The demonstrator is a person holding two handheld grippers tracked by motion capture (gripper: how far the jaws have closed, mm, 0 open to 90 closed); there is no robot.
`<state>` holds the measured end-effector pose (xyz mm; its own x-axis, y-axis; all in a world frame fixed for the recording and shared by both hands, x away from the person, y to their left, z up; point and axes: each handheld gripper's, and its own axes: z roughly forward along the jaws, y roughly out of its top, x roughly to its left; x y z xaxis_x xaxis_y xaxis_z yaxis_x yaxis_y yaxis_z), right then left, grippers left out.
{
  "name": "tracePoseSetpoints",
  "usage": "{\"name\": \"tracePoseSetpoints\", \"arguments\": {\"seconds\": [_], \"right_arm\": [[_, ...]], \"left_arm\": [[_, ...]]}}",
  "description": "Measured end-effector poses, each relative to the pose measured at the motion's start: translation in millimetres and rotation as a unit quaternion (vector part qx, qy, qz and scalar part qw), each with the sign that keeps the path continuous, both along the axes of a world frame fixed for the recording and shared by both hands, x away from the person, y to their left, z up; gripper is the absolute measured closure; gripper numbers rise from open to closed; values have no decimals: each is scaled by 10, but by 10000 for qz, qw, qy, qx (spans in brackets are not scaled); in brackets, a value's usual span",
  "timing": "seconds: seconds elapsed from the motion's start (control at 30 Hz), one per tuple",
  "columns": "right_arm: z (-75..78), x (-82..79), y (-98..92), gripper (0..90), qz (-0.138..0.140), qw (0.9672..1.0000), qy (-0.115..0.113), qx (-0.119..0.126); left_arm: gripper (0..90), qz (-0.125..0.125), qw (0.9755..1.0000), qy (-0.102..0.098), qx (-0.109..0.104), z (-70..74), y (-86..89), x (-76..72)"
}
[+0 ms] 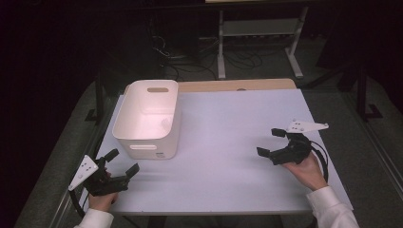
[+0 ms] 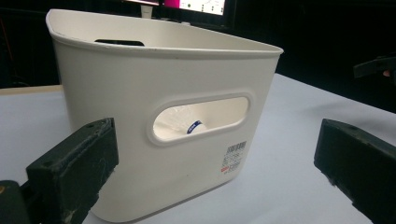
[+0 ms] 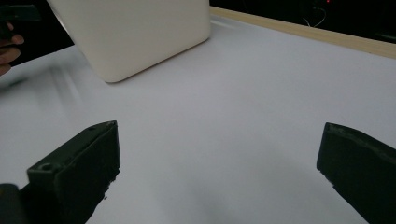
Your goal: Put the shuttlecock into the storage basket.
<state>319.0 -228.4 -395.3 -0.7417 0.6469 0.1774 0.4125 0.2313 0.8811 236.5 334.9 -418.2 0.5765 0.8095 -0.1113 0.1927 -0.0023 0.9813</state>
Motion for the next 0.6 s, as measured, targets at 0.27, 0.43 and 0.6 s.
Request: {"name": "tracePoseSetpoints", "arguments": {"seconds": [0.27,0.43,0.6], "right_arm": [[-47,-71,-98,0,-144,9998,-143,13],[-78,-134,-177,0,-277,9993,-247,87],[-112,-191,-234,0,-391,9984,-367,171]], "left_arm": [[0,5,10000,-5,-5,2,0,-4],[0,1,10000,-25,-29,1,-1,-3],[0,7,10000,-20,-18,1,-1,-4]]}}
